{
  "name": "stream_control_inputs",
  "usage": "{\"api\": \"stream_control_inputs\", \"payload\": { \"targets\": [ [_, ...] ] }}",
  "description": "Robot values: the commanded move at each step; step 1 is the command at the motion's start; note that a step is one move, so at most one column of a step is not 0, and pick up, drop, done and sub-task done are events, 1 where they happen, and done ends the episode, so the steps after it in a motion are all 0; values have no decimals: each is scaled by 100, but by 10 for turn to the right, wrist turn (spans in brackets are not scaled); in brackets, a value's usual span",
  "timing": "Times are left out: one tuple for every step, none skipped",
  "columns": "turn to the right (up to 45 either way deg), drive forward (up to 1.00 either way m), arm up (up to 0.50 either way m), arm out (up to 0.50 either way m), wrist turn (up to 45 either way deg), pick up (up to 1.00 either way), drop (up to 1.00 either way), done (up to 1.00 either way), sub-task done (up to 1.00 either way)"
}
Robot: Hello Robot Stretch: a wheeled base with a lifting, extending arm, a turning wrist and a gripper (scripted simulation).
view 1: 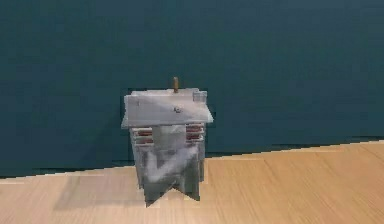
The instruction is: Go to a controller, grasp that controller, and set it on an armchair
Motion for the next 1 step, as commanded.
{"api": "stream_control_inputs", "payload": {
  "targets": [
    [-240, 0, 0, 0, 0, 0, 0, 0, 0]
  ]
}}
